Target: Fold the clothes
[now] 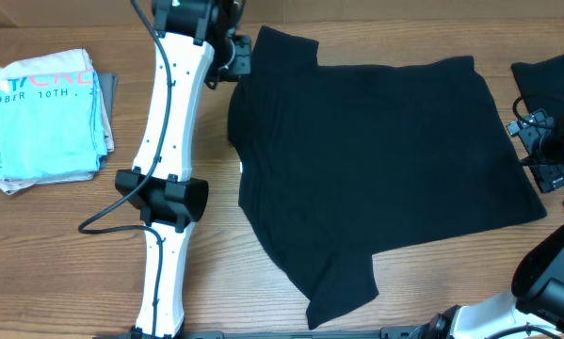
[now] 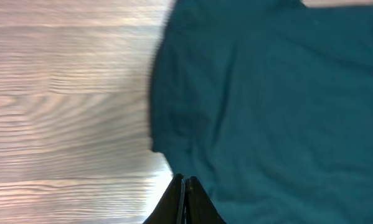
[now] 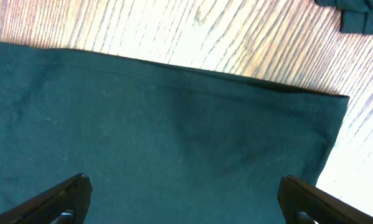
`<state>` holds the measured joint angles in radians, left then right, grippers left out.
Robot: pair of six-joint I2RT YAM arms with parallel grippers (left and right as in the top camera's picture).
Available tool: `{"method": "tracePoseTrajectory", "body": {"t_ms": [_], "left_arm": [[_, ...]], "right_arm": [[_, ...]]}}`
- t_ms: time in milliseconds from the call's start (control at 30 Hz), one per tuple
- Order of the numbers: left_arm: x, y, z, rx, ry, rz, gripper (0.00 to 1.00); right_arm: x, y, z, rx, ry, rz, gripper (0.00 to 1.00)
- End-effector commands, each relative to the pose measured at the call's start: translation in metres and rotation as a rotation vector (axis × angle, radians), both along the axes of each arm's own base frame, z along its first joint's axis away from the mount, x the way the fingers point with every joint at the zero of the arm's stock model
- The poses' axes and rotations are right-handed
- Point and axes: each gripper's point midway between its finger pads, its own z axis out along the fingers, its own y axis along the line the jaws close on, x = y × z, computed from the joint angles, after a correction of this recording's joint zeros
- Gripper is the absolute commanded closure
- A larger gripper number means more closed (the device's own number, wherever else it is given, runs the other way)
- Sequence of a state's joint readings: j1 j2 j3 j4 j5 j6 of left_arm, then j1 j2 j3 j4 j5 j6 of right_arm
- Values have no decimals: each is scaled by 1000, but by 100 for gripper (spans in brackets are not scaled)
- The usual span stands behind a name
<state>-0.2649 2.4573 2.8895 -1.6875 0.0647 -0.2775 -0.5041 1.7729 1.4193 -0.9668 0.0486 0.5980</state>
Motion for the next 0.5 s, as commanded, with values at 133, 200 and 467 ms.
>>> {"method": "tracePoseTrajectory", "body": {"t_ms": [133,200,467], "left_arm": [[-36,-51,33,-75,-17,-139,94],[-51,-54,36,-24,-9,-142,94],[-114,-40,39,146,55,-124,93]], "right_arm": [[3,-2,4,-9,-13,3,0],[3,-2,4,-9,-13,3,0],[3,-2,4,-9,-13,3,0]]}}
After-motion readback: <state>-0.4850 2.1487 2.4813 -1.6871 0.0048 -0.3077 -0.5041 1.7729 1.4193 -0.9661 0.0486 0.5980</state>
